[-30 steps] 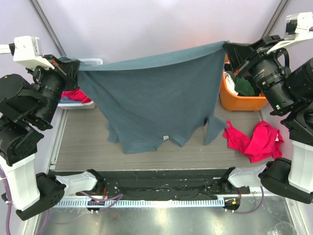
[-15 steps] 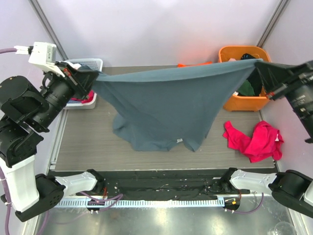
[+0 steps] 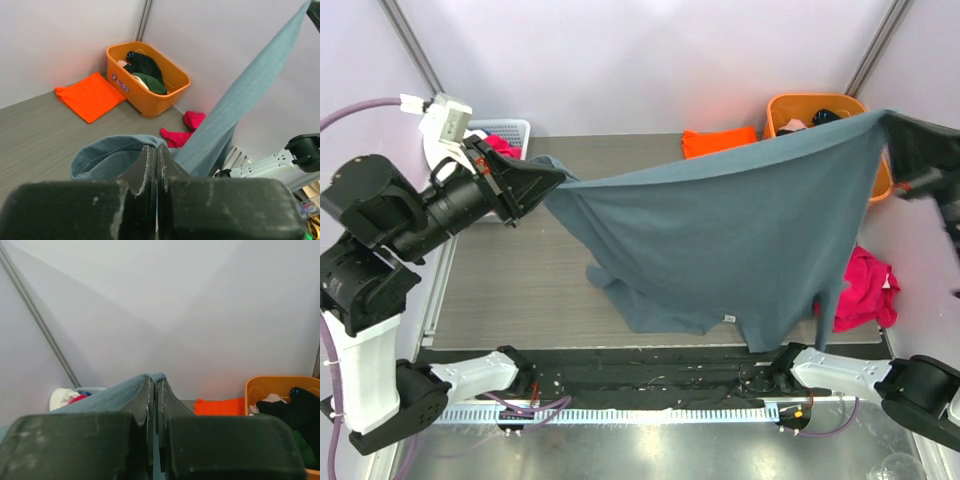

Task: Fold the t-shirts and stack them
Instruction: Flatten the tshirt out

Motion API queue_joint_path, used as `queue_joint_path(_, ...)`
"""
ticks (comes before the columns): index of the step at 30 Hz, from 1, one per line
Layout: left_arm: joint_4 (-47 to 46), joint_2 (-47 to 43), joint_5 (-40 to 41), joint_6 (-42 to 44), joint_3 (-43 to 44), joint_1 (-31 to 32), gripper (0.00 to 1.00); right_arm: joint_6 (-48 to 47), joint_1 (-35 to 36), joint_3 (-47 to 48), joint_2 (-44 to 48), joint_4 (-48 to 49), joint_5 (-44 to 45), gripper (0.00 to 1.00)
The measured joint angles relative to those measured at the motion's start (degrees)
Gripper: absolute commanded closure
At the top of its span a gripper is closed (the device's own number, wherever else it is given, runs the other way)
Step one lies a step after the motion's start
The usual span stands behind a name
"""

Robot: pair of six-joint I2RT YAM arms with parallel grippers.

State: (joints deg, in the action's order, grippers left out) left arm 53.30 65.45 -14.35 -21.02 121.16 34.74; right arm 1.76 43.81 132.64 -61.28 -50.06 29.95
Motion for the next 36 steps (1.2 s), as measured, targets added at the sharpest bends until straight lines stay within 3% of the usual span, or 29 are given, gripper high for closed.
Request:
queue_joint_path(5,-4.52,-2.25,2.95,0.96,-12.76,0.00,1.00,-2.19,-0.07,-14.45,-2.38,10.47,3.63,0.99)
queue_joint_path(8,-7.52,0.04,6.58,3.06,-20.28,-0.74,1.00,-2.84,-2.40,-21.44,-8.96,17.55,4.15,0.99)
queue_joint_path(15,-17.51,14.47,7.48,5.68,-29.55,-15.56,1.00,2.05,-15.91,-29.00,-30.73,28.52,-4.31,0.99)
queue_joint_path(19,-23.85,25.03,7.48,6.75,-28.98,-22.75,1.00,3.80,-19.52,-29.16,-41.33,33.75,-7.37,0.99)
queue_joint_path(27,-30.75,45.53,7.85,8.50,-14.43,-28.37,1.00,4.85,-21.57,-20.00,-57.66,41.75,-9.86,0.97)
queue_joint_path(28,-31.04,46.86,7.91,8.72,-13.27,-28.59,1.00,4.90,-21.70,-18.91,-58.84,42.29,-9.99,0.71)
queue_joint_path(31,-32.06,50.03,7.91,9.27,-11.13,-28.94,1.00,5.77,-21.99,-15.52,-61.70,42.01,-10.51,0.20)
queue_joint_path(34,-32.17,51.47,7.74,9.25,-11.15,-28.92,1.00,6.27,-22.21,-16.00,-61.88,41.05,-11.23,0.01)
queue_joint_path(36,-32.20,52.11,7.43,9.20,-11.37,-28.89,1.00,6.88,-22.10,-21.16,-59.52,41.40,-12.11,0.00)
